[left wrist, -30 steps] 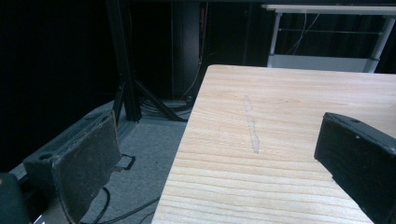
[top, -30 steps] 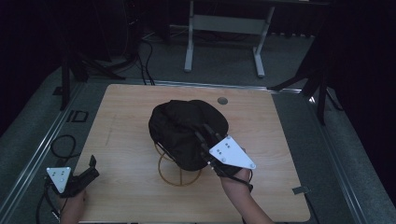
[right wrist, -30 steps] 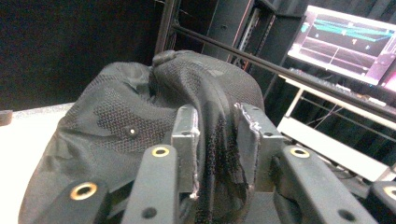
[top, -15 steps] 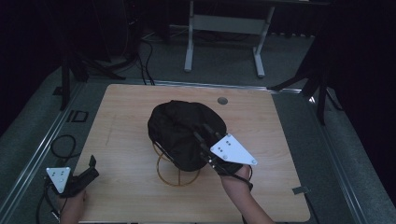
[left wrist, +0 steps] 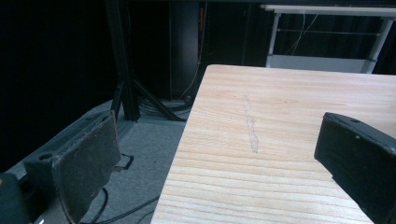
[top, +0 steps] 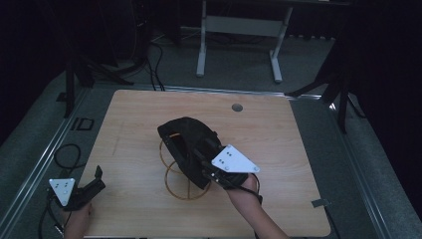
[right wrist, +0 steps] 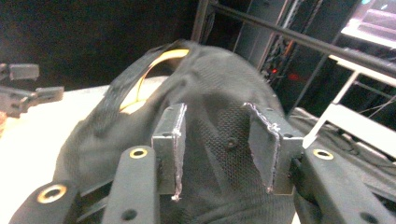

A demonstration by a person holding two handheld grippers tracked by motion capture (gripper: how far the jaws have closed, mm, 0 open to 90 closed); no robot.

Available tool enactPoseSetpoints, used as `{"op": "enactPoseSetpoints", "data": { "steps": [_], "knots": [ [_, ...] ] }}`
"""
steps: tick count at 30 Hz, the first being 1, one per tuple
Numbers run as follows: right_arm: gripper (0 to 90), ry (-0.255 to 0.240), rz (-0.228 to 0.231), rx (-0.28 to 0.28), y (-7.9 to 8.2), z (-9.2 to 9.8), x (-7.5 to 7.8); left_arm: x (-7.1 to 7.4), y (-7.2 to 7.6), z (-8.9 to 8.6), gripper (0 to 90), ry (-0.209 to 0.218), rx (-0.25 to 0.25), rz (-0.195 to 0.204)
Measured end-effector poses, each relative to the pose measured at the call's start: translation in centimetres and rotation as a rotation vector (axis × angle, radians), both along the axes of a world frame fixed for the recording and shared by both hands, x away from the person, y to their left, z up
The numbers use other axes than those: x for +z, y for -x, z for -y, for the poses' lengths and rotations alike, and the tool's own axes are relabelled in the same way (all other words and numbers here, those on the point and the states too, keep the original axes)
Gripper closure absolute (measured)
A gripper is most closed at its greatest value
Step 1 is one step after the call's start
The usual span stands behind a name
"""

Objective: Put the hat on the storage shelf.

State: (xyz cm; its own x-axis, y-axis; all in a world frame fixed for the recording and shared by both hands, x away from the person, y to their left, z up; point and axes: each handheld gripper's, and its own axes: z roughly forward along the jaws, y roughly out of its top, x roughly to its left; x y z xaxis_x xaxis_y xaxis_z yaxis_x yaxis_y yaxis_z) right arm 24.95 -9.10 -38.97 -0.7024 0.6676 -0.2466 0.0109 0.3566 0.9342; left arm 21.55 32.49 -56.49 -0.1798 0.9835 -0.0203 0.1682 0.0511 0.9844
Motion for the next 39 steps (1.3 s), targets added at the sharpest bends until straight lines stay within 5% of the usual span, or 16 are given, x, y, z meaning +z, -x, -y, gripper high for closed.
{"op": "enactPoseSetpoints", "data": {
  "steps": [19, 39],
  "knots": [
    [51.8, -0.025, -0.018, 0.035, 0.2, 0.5, 0.9, 0.0, 0.0, 0.0, 0.6, -0.005, 0.000, -0.002],
    [28.9, -0.056, -0.101, -0.021, -1.6, 4.6, 1.5, 0.0, 0.0, 0.0, 0.6, -0.002, 0.003, 0.002]
  ]
}}
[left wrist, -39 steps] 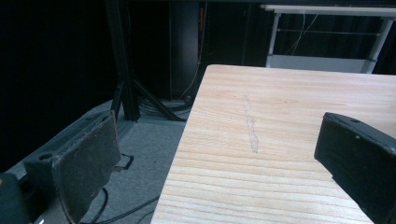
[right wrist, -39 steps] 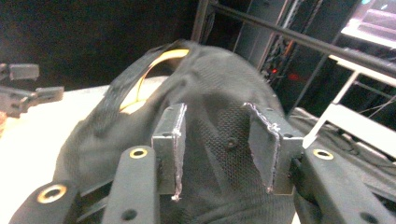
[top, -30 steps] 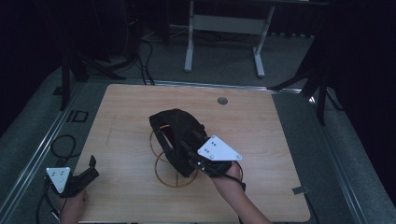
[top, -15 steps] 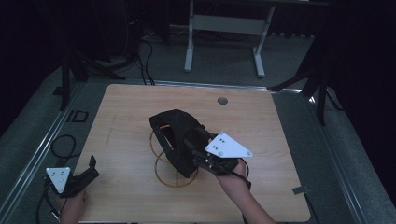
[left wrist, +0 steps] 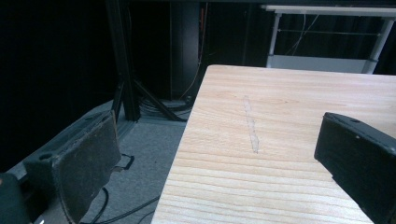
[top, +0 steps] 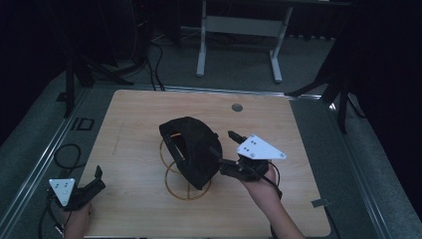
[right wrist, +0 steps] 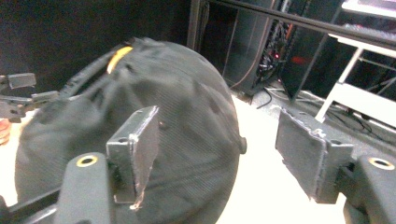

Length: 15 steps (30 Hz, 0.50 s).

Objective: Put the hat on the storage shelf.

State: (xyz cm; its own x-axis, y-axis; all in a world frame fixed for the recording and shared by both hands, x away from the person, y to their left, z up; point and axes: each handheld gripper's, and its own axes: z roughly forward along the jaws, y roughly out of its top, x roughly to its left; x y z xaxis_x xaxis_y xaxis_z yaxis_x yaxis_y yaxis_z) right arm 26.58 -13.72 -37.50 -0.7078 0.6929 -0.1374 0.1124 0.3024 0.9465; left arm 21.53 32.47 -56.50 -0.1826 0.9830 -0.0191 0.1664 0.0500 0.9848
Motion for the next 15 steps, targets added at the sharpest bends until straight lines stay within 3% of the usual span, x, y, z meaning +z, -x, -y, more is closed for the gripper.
{"op": "enactPoseSetpoints", "data": {
  "steps": [10, 15],
  "knots": [
    [16.7, -0.039, -0.032, -0.056, -0.8, 3.4, -1.4, 0.0, 0.0, 0.0, 0.6, -0.001, 0.001, 0.000],
    [14.7, -0.050, -0.038, -0.089, -1.1, 5.3, -2.5, 0.0, 0.0, 0.0, 0.6, -0.003, 0.002, -0.002]
  ]
}}
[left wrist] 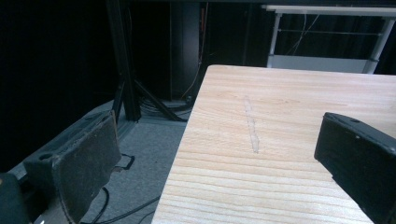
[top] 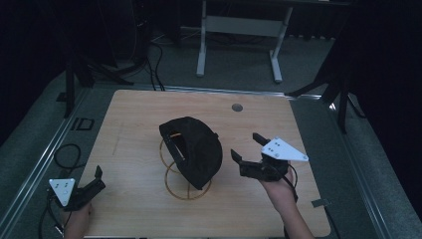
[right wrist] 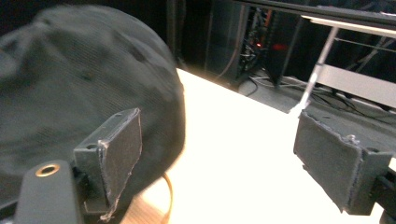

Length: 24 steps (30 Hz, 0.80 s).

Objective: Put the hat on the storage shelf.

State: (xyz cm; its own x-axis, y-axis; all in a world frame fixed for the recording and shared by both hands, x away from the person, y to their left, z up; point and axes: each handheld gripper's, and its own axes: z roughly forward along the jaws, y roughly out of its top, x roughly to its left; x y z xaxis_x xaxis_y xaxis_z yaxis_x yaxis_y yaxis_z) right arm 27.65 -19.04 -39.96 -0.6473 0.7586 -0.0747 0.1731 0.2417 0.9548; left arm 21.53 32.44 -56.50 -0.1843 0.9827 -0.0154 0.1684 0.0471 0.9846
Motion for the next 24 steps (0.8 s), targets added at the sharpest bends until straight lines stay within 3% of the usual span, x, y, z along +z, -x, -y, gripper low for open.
{"op": "enactPoseSetpoints", "data": {
  "steps": [5, 10, 20, 24],
  "knots": [
    [13.8, -0.009, -0.007, -0.023, -0.2, 1.6, -0.9, 0.0, 0.0, 0.0, 0.6, 0.001, 0.000, 0.001],
    [13.8, 0.007, -0.018, -0.094, -0.6, 3.8, -2.5, 0.0, 0.0, 0.0, 0.6, -0.004, 0.000, 0.002],
    [13.7, 0.033, -0.069, -0.171, -1.4, 7.6, -7.0, 0.0, 0.0, 0.0, 0.6, 0.001, -0.002, -0.001],
    [13.7, 0.038, -0.069, -0.213, -1.5, 9.1, -8.6, 0.0, 0.0, 0.0, 0.6, -0.001, -0.001, -0.001]
  ]
}}
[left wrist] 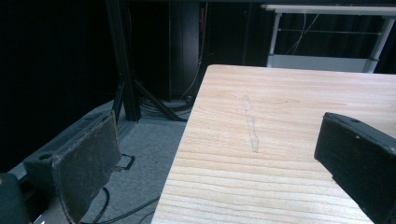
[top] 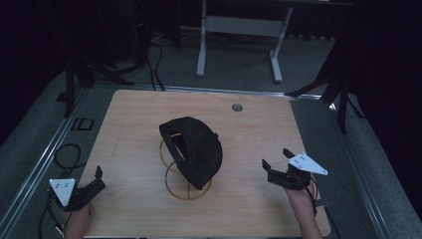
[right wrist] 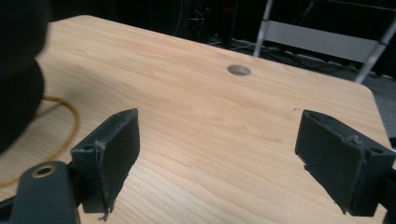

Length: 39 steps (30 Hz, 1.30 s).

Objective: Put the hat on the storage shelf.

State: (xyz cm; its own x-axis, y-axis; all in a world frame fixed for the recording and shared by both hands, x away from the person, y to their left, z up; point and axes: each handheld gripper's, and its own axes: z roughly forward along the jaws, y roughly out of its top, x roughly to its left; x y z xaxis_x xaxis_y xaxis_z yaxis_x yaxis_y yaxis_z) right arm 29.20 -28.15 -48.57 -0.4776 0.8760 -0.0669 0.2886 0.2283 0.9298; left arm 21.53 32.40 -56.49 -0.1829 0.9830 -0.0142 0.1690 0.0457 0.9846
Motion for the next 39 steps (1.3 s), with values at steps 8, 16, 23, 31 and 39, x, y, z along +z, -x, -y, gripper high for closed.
{"op": "enactPoseSetpoints", "data": {
  "steps": [8, 16, 23, 31, 39],
  "knots": [
    [13.8, 0.021, -0.011, -0.073, 0.2, 3.2, -2.5, 0.0, 0.0, 0.0, 0.6, -0.004, 0.001, 0.000],
    [13.9, 0.051, -0.054, -0.152, 0.5, 5.6, -4.1, 0.0, 0.0, 0.0, 0.6, -0.005, 0.002, -0.001],
    [14.0, 0.051, -0.092, -0.221, 0.9, 7.4, -5.2, 0.0, 0.0, 0.0, 0.6, -0.004, 0.001, 0.000],
    [14.0, 0.039, -0.138, -0.295, 1.5, 9.0, -6.2, 0.0, 0.0, 0.0, 0.6, -0.005, 0.000, 0.001],
    [14.0, 0.019, -0.147, -0.340, 1.6, 9.7, -6.7, 0.0, 0.0, 0.0, 0.6, -0.004, -0.001, 0.000]
  ]
}}
